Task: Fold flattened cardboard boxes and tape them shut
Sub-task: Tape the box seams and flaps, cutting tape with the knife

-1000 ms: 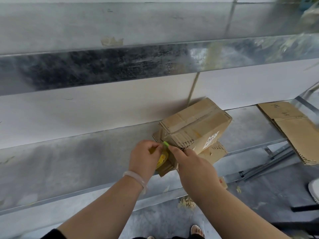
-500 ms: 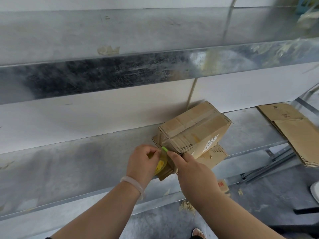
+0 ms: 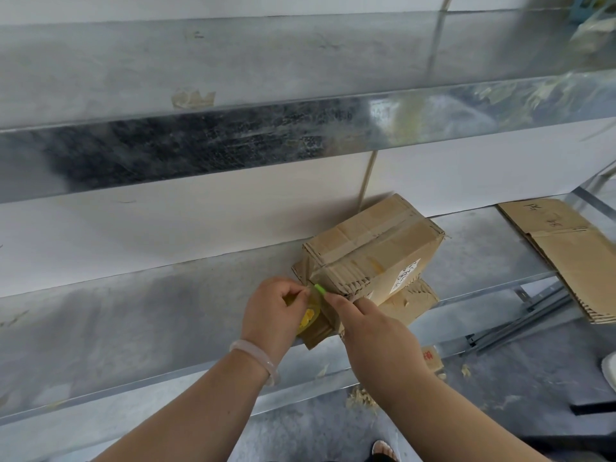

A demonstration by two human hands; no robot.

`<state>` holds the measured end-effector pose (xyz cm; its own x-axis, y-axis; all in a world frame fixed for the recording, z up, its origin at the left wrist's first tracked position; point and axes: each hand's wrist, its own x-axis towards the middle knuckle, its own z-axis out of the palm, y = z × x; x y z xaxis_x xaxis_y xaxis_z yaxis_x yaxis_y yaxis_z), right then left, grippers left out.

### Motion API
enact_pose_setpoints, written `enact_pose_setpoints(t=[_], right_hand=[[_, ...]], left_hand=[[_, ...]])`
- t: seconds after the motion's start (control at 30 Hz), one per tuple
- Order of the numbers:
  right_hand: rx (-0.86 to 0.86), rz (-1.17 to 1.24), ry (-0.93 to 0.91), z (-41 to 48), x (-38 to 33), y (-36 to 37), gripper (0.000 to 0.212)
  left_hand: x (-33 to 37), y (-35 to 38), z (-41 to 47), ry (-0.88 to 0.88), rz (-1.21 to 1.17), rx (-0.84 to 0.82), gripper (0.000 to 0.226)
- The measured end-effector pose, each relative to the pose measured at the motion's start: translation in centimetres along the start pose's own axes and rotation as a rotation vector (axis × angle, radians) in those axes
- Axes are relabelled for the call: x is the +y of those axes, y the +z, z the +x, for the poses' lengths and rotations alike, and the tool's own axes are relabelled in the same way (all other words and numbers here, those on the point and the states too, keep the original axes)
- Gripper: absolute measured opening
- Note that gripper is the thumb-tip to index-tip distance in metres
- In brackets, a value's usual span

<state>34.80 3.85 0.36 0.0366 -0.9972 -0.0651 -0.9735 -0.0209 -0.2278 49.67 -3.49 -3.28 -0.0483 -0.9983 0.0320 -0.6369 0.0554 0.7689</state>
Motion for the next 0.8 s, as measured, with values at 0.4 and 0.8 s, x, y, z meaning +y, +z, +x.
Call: enact_pose_setpoints(t=[0.4, 0.8], right_hand=[[0.107, 0.194, -0.088, -0.7, 1.8, 1.4, 0.049], [0.696, 0.475, -0.168, -0.8, 6.5, -0.2, 0.031]], left_hand=[[-1.4, -1.0, -0.2, -0.062, -0.096, 0.085, 0.013], [-4.0, -4.1, 3.6, 0.12, 0.269, 0.27, 0.01]])
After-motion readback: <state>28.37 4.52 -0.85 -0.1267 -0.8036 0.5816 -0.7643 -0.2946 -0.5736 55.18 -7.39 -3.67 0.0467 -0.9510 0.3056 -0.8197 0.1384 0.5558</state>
